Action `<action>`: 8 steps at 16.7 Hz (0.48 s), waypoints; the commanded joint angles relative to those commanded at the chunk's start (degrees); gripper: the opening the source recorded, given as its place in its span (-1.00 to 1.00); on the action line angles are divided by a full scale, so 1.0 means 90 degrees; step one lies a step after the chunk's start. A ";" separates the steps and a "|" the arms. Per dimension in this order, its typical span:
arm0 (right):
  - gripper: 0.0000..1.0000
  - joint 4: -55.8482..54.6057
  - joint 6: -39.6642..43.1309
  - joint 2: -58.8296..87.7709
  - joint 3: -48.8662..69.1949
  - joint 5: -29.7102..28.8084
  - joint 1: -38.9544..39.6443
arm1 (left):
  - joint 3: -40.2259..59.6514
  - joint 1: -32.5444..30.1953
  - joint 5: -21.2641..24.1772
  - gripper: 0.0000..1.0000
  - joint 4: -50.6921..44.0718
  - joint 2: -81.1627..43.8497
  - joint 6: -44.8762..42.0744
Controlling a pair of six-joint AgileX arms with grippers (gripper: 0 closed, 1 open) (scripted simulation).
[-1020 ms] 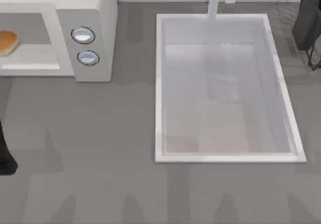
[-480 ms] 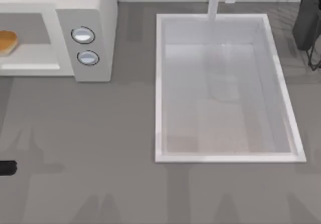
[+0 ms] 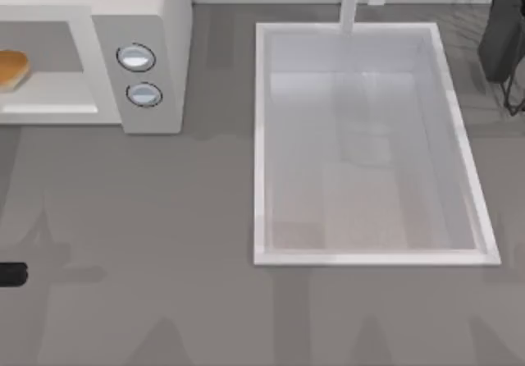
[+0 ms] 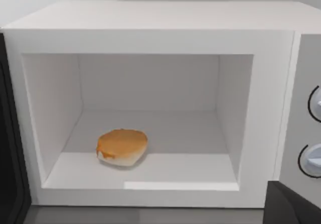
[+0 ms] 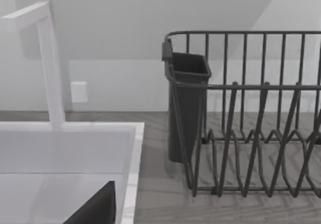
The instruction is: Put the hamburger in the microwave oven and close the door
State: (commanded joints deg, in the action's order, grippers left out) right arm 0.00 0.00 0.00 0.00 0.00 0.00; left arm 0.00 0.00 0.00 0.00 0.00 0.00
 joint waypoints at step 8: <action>1.00 0.0000 0.0000 0.0000 0.0000 0.0000 0.0000 | 0.0181 -0.0687 -0.0688 -1.00 -0.0349 0.0170 0.0002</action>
State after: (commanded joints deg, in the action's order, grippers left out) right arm 0.00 0.00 0.00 0.00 0.00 0.00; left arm 1.62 -6.19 -6.19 -3.14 1.53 0.02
